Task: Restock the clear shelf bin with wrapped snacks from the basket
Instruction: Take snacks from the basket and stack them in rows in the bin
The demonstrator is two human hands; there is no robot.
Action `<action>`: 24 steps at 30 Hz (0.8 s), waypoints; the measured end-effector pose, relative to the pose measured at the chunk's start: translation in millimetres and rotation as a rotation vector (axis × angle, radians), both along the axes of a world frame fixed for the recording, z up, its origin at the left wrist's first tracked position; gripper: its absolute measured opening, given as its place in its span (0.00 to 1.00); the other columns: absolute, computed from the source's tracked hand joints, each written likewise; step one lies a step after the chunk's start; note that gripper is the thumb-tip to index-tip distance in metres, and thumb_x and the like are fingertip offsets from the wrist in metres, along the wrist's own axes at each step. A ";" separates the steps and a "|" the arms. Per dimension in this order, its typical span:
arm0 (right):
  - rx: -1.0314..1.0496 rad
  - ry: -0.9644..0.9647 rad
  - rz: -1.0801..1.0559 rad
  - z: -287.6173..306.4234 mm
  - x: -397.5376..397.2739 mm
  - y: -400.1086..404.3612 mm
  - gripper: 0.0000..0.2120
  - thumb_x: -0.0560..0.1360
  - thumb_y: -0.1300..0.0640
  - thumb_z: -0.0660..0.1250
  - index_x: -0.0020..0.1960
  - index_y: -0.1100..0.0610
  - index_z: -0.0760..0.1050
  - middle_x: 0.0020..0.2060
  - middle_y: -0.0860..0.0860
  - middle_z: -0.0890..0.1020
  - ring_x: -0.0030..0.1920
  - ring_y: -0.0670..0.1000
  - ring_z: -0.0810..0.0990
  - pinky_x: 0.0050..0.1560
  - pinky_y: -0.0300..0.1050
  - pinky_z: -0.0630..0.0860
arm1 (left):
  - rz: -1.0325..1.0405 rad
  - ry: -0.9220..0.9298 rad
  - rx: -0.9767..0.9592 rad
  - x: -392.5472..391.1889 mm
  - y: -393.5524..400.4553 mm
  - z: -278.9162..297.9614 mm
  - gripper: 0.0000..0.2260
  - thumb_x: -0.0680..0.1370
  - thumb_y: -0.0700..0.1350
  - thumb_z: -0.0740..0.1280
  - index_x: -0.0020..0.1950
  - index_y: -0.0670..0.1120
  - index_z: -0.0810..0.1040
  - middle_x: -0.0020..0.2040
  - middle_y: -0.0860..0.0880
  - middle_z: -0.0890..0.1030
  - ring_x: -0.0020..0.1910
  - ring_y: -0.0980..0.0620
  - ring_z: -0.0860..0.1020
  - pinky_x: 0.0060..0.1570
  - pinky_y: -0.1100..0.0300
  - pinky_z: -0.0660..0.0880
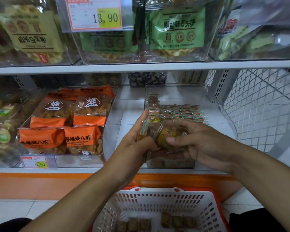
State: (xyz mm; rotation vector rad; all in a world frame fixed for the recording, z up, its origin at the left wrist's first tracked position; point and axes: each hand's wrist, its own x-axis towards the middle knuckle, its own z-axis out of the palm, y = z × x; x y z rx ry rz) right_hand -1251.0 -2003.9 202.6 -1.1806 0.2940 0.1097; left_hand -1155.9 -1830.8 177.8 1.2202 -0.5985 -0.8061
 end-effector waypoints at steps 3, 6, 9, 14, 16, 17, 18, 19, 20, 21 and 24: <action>-0.328 -0.063 -0.210 2.0 11.3 -14.9 0.25 0.65 0.67 0.78 0.59 0.56 0.78 0.51 0.55 0.86 0.46 0.50 0.87 0.42 0.43 0.83 | 0.031 -0.005 -0.049 2.4 -9.8 -2.0 0.29 0.72 0.35 0.61 0.57 0.68 0.82 0.58 0.50 0.86 0.60 0.43 0.83 0.53 0.53 0.83; -0.916 0.001 -0.385 -6.6 39.5 -36.5 0.22 0.65 0.60 0.82 0.54 0.50 0.76 0.46 0.47 0.82 0.42 0.39 0.82 0.43 0.36 0.78 | 0.013 -0.016 -0.020 2.9 -18.5 -5.3 0.24 0.73 0.37 0.62 0.49 0.67 0.84 0.55 0.54 0.86 0.57 0.46 0.84 0.51 0.58 0.82; -1.209 0.119 -0.358 -22.6 79.6 -59.1 0.24 0.67 0.54 0.81 0.58 0.51 0.73 0.55 0.53 0.80 0.52 0.53 0.81 0.52 0.45 0.78 | 0.003 -0.029 0.055 2.7 -27.6 -12.5 0.19 0.72 0.39 0.66 0.54 0.63 0.83 0.56 0.50 0.86 0.58 0.43 0.83 0.59 0.46 0.81; -1.463 0.309 -0.228 -34.5 147.6 -87.3 0.28 0.73 0.51 0.76 0.69 0.54 0.70 0.67 0.61 0.71 0.64 0.59 0.76 0.65 0.46 0.74 | -0.023 -0.027 0.155 3.3 -36.1 -19.2 0.21 0.71 0.41 0.69 0.63 0.55 0.78 0.58 0.50 0.85 0.58 0.46 0.84 0.63 0.43 0.79; -1.453 0.328 -0.183 -35.8 168.5 -92.0 0.28 0.73 0.56 0.75 0.70 0.56 0.71 0.70 0.60 0.71 0.69 0.59 0.73 0.68 0.48 0.74 | -0.018 -0.032 0.177 4.8 -37.3 -20.8 0.22 0.71 0.42 0.70 0.64 0.55 0.77 0.58 0.51 0.85 0.57 0.47 0.84 0.61 0.46 0.80; -1.431 0.318 -0.172 -35.9 176.7 -93.6 0.29 0.72 0.59 0.76 0.70 0.55 0.71 0.71 0.58 0.71 0.68 0.59 0.74 0.67 0.47 0.74 | -0.016 -0.025 0.178 5.8 -37.4 -21.4 0.22 0.70 0.42 0.70 0.64 0.56 0.77 0.57 0.52 0.85 0.57 0.47 0.84 0.60 0.48 0.81; -1.402 0.308 -0.178 -36.2 182.7 -94.9 0.31 0.71 0.62 0.76 0.71 0.54 0.71 0.72 0.57 0.69 0.67 0.58 0.74 0.65 0.45 0.75 | -0.016 -0.015 0.177 6.7 -37.5 -21.8 0.22 0.70 0.42 0.70 0.63 0.56 0.77 0.56 0.52 0.86 0.56 0.47 0.85 0.59 0.49 0.81; -1.362 0.304 -0.204 -37.0 187.0 -97.1 0.32 0.70 0.64 0.75 0.72 0.53 0.69 0.72 0.57 0.68 0.66 0.58 0.75 0.61 0.42 0.75 | -0.018 -0.010 0.179 7.5 -37.5 -21.8 0.22 0.69 0.43 0.71 0.62 0.56 0.78 0.55 0.52 0.86 0.55 0.47 0.85 0.58 0.49 0.82; -1.308 0.301 -0.249 -39.2 189.2 -98.9 0.32 0.71 0.66 0.73 0.72 0.53 0.68 0.72 0.58 0.68 0.64 0.58 0.75 0.56 0.40 0.73 | -0.017 -0.009 0.186 8.2 -37.9 -21.6 0.23 0.67 0.44 0.71 0.61 0.56 0.78 0.55 0.52 0.86 0.55 0.47 0.85 0.59 0.47 0.81; -1.243 0.301 -0.305 -42.7 190.5 -99.8 0.30 0.72 0.67 0.70 0.72 0.54 0.67 0.70 0.58 0.70 0.61 0.57 0.75 0.51 0.40 0.72 | -0.016 -0.011 0.191 8.7 -38.4 -21.6 0.24 0.65 0.45 0.72 0.61 0.56 0.78 0.55 0.50 0.86 0.56 0.45 0.85 0.60 0.43 0.80; -1.121 0.328 -0.393 -55.0 188.4 -97.3 0.31 0.75 0.67 0.67 0.74 0.55 0.61 0.65 0.58 0.74 0.55 0.56 0.75 0.46 0.42 0.71 | 0.000 0.003 0.181 8.0 -38.7 -21.2 0.25 0.62 0.48 0.73 0.59 0.56 0.79 0.56 0.45 0.85 0.59 0.39 0.82 0.62 0.35 0.77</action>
